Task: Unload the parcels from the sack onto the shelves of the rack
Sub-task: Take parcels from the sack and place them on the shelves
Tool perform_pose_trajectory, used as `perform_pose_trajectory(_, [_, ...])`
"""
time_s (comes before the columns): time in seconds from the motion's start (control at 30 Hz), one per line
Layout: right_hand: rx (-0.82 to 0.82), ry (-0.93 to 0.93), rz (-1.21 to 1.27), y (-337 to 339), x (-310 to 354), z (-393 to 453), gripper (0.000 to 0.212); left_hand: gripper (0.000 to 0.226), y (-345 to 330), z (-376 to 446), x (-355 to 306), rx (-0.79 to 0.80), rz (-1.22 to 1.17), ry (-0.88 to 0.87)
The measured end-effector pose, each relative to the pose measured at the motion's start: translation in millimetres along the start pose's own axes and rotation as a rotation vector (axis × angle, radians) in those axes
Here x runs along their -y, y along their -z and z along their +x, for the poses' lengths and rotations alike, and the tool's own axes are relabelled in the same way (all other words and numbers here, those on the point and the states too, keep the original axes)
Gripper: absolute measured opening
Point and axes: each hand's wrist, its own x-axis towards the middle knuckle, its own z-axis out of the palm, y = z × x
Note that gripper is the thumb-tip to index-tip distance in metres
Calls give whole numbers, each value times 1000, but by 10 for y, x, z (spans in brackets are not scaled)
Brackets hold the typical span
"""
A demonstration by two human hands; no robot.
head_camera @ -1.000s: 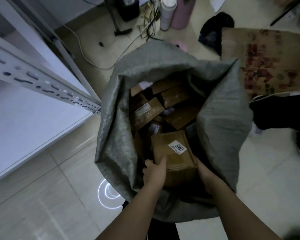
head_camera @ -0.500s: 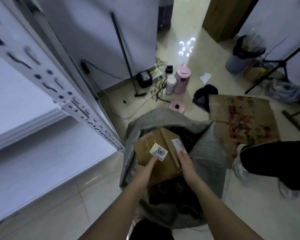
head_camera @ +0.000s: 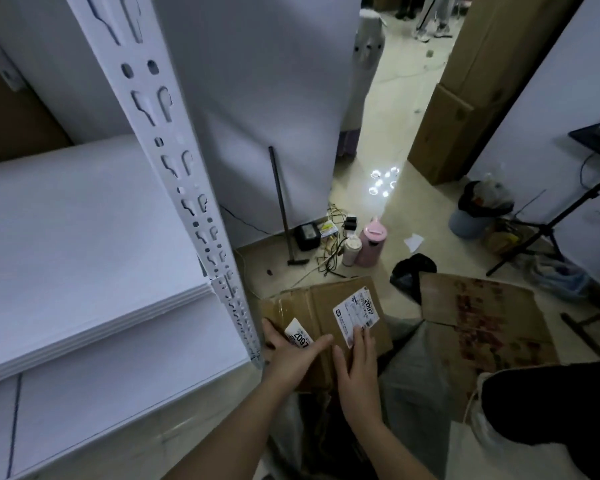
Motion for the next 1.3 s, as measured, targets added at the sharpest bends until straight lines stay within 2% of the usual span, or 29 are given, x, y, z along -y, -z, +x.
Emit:
perform_pose_trajectory(0.13, [-137,-103,279,95,285,0,72,137,173,-78,22,-24,24,-164])
perform_pose_trajectory(0.2, [-171,-320,526,162,467,103,83,140,255,-159,75,-43,137,-322])
perform_pose_trajectory(0.27, [-43,-537,822,268,586,210,105,142,326,-236,129,-92,277,-456])
perform_pose_trajectory(0.3, [58,-579,942,354,649,224,100,144,364,-271,150,-120,342,-508])
perform_pose_trajectory(0.33, [135,-589,996,435,706,233,86,144,399,-292,165,-153,397,-554])
perform_pose_trajectory(0.4, [204,-599,960,501,669,333,66,141,471,-296,189,-234,481,-641])
perform_pose_trajectory(0.47, [256,-592,935,530,665,388,62,138,534,-262,195,-309,567,-740])
perform_pose_trajectory(0.6, [255,-621,965,522,735,372,70,128,617,-235,104,-328,819,-917])
perform_pose_trajectory(0.73, [300,-617,813,629,802,360,66,124,670,-217,-15,-331,1076,-1160])
perform_pose_trajectory(0.8, [384,-638,738,702,847,372,60,126,703,-194,-80,-347,1174,-1282])
perform_pose_trajectory(0.9, [477,-718,766,784,845,396,72,125,759,-197,-173,-359,1329,-1426])
perform_pose_trajectory(1.03, [511,-764,843,729,752,417,80,113,783,-230,-207,-362,1433,-1520])
perform_pose_trajectory(1.17, [429,-715,928,668,698,340,65,108,816,-195,-209,-311,1440,-1583])
perform_pose_trajectory(1.23, [351,-652,929,671,625,337,58,99,815,-221,-206,-301,1274,-1477])
perform_pose_trajectory(1.3, [300,-590,941,730,575,346,62,89,795,-261,-233,-302,909,-1223])
